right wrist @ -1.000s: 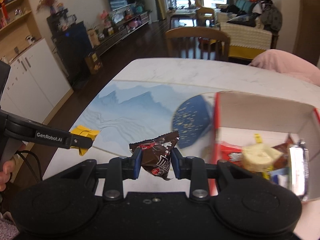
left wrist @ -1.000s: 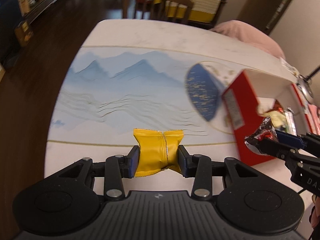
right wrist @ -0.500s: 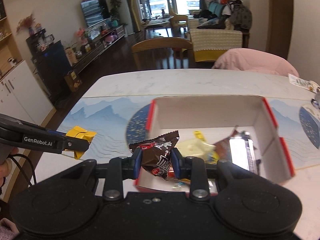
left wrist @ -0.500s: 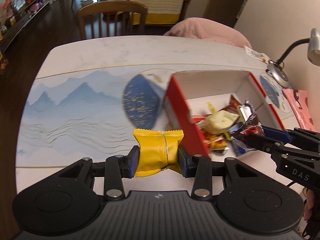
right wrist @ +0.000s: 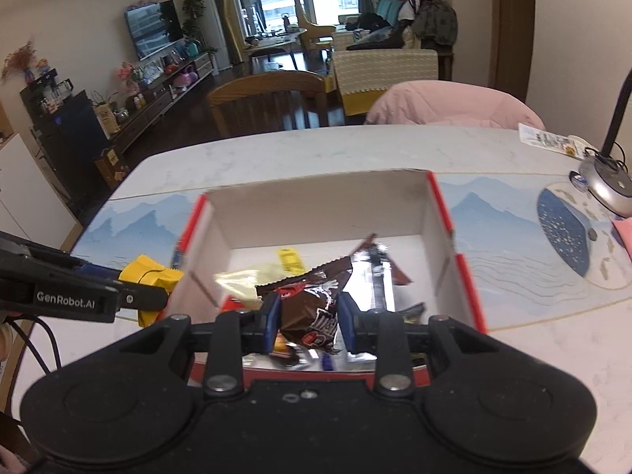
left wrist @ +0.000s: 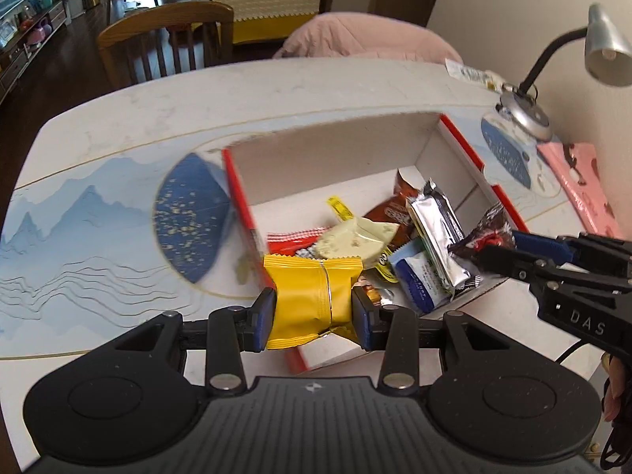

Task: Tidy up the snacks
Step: 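Lower both snacks into the box and open both tools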

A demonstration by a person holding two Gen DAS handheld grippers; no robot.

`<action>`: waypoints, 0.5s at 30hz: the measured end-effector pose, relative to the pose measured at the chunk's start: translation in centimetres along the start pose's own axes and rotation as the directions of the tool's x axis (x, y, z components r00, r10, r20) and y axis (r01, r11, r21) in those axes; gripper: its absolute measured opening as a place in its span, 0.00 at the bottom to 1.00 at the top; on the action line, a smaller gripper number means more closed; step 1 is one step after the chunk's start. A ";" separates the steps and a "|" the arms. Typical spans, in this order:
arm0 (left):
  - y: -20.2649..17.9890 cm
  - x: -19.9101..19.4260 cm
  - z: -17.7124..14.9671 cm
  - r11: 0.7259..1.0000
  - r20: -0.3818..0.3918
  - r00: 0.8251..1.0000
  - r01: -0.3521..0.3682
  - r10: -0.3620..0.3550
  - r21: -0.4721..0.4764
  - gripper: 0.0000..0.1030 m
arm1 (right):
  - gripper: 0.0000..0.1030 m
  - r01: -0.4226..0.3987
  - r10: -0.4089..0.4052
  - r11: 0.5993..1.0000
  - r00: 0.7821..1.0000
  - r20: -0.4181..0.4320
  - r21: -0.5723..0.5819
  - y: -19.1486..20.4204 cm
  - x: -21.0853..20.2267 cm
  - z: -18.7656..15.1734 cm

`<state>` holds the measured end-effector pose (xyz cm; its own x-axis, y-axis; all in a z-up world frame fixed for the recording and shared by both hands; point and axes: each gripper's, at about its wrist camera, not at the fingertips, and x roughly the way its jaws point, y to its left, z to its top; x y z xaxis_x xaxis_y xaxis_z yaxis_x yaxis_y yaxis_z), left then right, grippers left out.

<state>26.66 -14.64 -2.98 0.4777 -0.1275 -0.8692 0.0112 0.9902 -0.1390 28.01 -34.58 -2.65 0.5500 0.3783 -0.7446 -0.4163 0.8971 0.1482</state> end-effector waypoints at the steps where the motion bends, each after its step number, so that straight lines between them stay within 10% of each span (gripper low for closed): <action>1: -0.4 0.6 0.2 1.000 -0.010 1.000 -0.002 0.002 0.000 0.39 | 0.29 0.002 -0.002 1.000 1.000 -0.004 0.002 -0.4 0.3 0.0; 15: -4.2 7.3 0.4 0.998 -0.123 0.991 -0.046 0.051 0.047 0.39 | 0.29 -0.012 0.015 0.999 0.998 -0.064 0.042 -4.5 3.6 -0.8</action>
<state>30.46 -19.69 -8.50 0.3657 -0.0824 -0.9271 0.0302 0.9966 -0.0767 31.31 -37.47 -6.56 0.4963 0.3762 -0.7824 -0.3922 0.9012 0.1845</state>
